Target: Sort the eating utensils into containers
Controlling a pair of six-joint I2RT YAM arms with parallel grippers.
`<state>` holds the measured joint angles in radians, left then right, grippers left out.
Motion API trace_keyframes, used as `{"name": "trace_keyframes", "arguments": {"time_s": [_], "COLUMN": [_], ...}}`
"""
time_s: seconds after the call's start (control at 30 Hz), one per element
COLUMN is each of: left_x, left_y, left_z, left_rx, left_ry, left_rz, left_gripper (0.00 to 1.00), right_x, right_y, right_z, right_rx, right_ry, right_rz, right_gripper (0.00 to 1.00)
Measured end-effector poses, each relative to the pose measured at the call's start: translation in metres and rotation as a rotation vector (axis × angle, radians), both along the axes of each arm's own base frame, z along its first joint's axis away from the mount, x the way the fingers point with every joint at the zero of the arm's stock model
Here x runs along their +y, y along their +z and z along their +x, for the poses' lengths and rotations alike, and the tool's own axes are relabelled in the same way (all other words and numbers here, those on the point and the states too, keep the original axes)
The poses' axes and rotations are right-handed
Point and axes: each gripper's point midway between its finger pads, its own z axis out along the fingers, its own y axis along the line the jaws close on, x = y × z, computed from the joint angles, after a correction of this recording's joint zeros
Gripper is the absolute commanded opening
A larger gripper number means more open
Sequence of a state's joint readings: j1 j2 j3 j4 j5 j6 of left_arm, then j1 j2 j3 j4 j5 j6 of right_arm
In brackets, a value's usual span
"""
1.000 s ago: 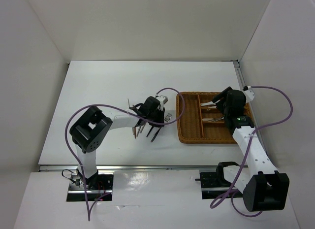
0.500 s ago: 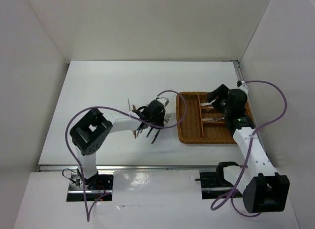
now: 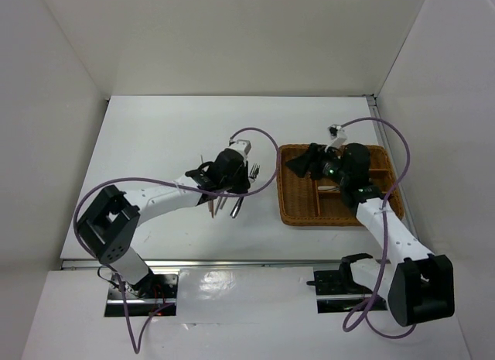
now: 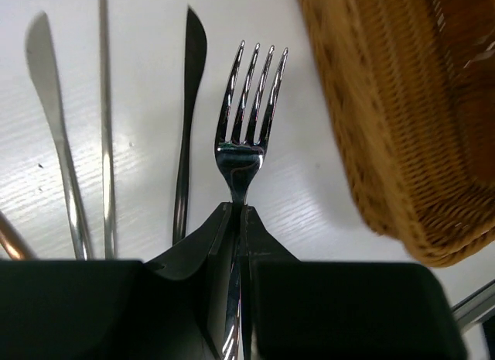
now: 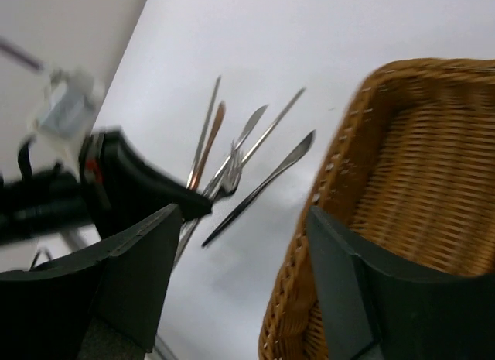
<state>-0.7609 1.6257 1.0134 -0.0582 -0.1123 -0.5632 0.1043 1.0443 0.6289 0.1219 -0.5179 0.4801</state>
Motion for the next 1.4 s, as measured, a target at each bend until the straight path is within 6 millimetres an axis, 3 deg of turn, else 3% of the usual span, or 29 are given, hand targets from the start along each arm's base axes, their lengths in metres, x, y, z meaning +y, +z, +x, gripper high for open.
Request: {"name": "trace_keyframes", "arguments": {"time_s": [0.2, 0.33, 0.47, 0.67, 0.83, 1.07, 1.2, 1.4], "left_x": [-0.004, -0.007, -0.006, -0.007, -0.007, -0.008, -0.009, -0.011], "left_y": [0.04, 0.06, 0.071, 0.091, 0.092, 0.088, 0.084, 0.085], "left_z": [0.017, 0.025, 0.031, 0.037, 0.037, 0.035, 0.03, 0.03], "left_rx": [-0.088, -0.132, -0.161, -0.193, -0.188, -0.176, -0.16, -0.168], "left_ry": [0.086, 0.127, 0.163, 0.205, 0.223, 0.232, 0.228, 0.216], "left_rz": [-0.122, -0.189, -0.224, -0.292, -0.324, -0.356, -0.374, -0.4], "left_gripper": [0.18, 0.18, 0.19, 0.19, 0.19, 0.19, 0.19, 0.19], "right_x": [0.067, 0.102, 0.11, 0.113, 0.127, 0.139, 0.144, 0.146], "right_y": [-0.01, -0.031, -0.043, -0.044, -0.049, -0.059, -0.064, -0.059], "right_z": [-0.027, -0.043, -0.043, -0.039, -0.039, -0.033, -0.025, -0.011], "right_rx": [-0.033, 0.004, 0.027, 0.016, 0.018, 0.047, 0.072, 0.095], "right_ry": [0.233, 0.313, 0.311, 0.295, 0.323, 0.321, 0.29, 0.222], "right_rz": [-0.045, -0.094, -0.125, -0.135, -0.137, -0.135, -0.133, -0.113], "right_gripper": [0.79, 0.79, 0.79, 0.79, 0.76, 0.59, 0.32, 0.06]}}
